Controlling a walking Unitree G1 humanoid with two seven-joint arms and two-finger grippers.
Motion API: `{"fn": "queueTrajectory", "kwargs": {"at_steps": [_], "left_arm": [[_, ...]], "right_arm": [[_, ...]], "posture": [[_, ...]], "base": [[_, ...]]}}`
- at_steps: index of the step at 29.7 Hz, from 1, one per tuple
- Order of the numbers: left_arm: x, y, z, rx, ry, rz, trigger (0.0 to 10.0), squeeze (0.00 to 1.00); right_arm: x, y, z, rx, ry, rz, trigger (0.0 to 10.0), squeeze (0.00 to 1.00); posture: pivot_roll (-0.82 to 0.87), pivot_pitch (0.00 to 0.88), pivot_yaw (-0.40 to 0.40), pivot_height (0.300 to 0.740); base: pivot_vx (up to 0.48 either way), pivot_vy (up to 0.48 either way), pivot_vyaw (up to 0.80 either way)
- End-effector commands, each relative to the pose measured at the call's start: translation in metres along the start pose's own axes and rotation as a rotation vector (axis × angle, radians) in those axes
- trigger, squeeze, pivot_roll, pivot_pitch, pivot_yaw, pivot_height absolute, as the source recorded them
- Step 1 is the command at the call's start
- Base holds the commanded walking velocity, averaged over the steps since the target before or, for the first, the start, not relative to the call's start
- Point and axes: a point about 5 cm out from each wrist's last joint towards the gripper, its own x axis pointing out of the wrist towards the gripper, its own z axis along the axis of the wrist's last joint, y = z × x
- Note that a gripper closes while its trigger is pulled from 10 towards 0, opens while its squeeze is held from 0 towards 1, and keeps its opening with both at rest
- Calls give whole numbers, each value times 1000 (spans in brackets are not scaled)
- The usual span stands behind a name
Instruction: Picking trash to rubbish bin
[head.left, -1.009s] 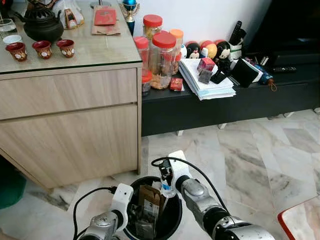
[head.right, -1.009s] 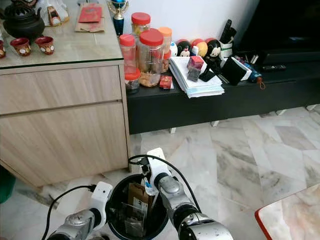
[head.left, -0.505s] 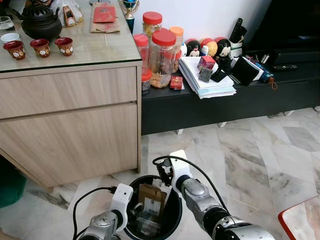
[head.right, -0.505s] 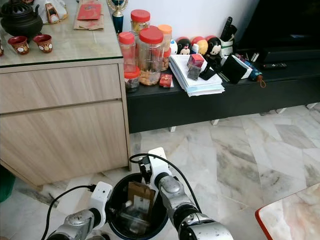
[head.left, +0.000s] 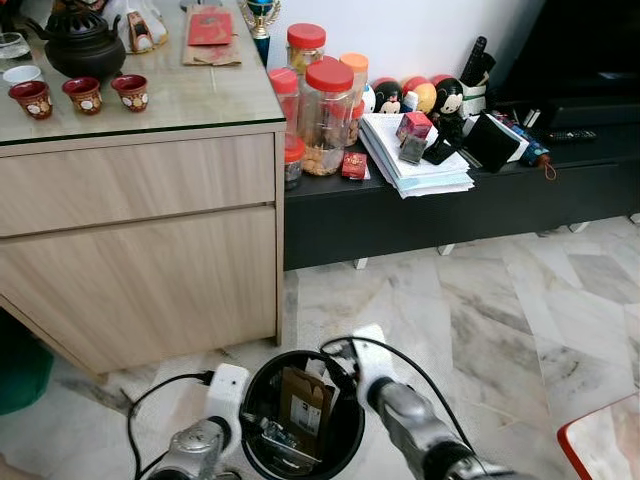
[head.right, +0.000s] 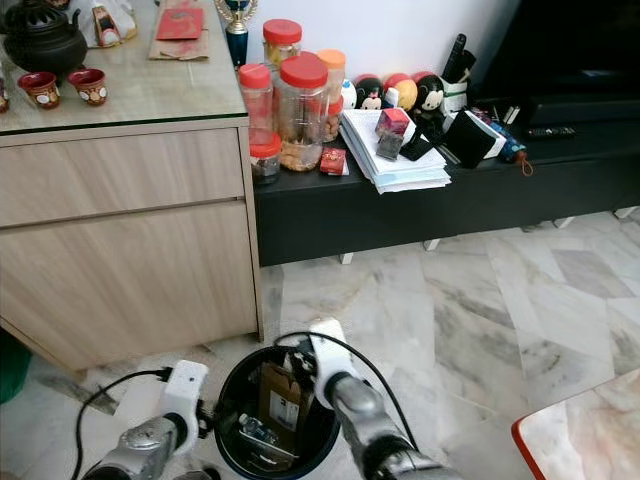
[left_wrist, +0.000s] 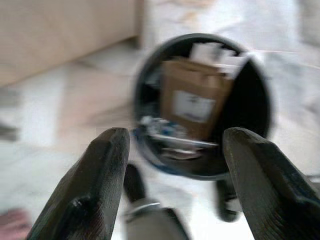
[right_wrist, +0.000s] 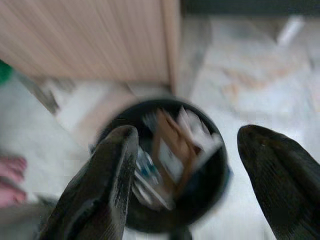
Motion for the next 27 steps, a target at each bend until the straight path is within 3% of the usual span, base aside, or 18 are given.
{"fn": "queueTrajectory", "kwargs": {"at_steps": [1, 6, 11, 16, 27], "left_arm": [[-2, 1, -12, -5, 52, 43, 10000, 0], [-4, 8, -16, -36, 74, 89, 10000, 0], [-6, 7, -24, 8, 116, 102, 10000, 0], [-9, 11, -31, 26, 138, 113, 10000, 0], [-18, 24, -48, 15, 187, 187, 10000, 0]], "right_arm": [[-4, -4, -13, 5, 45, -13, 10000, 0], [-12, -14, -30, 37, 85, -60, 10000, 0], [-28, -29, -64, 84, 188, -167, 10000, 0], [-38, -37, -81, 130, 237, -227, 10000, 0], [-45, -46, -89, 237, 233, -316, 10000, 0]], "posture": [[167, 123, -124, 740], [159, 119, -122, 740], [141, 101, -112, 740], [136, 85, -109, 740], [114, 43, -95, 740]], "base": [[0, 0, 0], [0, 0, 0], [0, 0, 0], [0, 0, 0], [0, 0, 0]]}}
